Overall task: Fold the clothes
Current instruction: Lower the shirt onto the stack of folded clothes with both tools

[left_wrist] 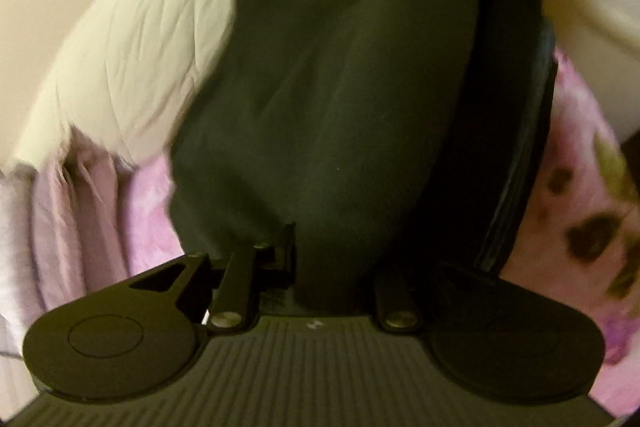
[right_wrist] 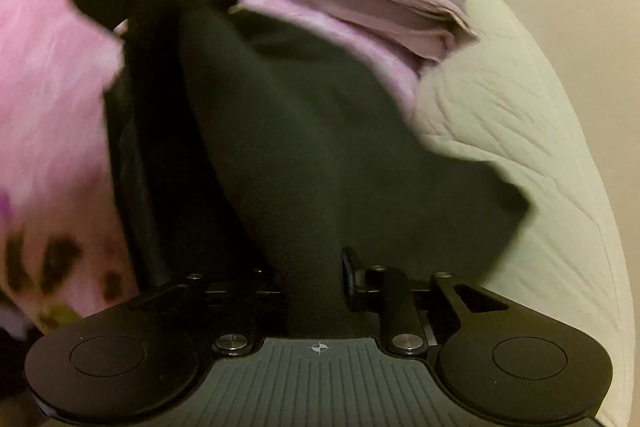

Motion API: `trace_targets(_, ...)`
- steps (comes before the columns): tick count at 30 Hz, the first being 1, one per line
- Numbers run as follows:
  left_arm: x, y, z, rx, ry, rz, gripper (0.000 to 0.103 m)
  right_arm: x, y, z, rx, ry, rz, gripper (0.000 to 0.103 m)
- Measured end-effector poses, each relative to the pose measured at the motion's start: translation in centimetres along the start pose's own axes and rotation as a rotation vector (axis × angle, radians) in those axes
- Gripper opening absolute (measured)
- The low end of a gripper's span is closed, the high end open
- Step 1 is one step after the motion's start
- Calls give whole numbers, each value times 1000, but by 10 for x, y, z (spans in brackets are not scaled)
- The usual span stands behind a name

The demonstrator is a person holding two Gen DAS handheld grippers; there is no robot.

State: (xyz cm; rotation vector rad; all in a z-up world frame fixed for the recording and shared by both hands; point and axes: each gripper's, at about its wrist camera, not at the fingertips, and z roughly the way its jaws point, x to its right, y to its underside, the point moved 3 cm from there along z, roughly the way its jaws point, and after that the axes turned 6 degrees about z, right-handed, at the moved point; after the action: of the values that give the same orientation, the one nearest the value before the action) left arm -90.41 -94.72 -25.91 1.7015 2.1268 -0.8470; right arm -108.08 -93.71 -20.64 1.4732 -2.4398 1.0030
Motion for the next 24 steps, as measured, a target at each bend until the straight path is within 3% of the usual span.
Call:
trace_targets(5, -20, 8, -15, 50, -43, 38, 32, 4, 13, -24, -42, 51, 23, 29)
trace_targets(8, -23, 16, -16, 68, -54, 62, 29, 1, 13, -35, -73, 59, 26, 29)
trace_targets(9, -23, 18, -16, 68, -56, 67, 20, -1, 10, -36, -82, 58, 32, 28)
trace_targets(12, -20, 26, -20, 63, -64, 62, 17, -7, -7, -22, -107, 60, 110, 18)
trace_targets(18, -13, 40, -28, 53, -80, 53, 17, -35, -7, -23, -123, 113, 45, 18)
trace_targets(24, -6, 55, -36, 44, -96, 44, 25, -46, -2, -27, -156, 164, 39, 27)
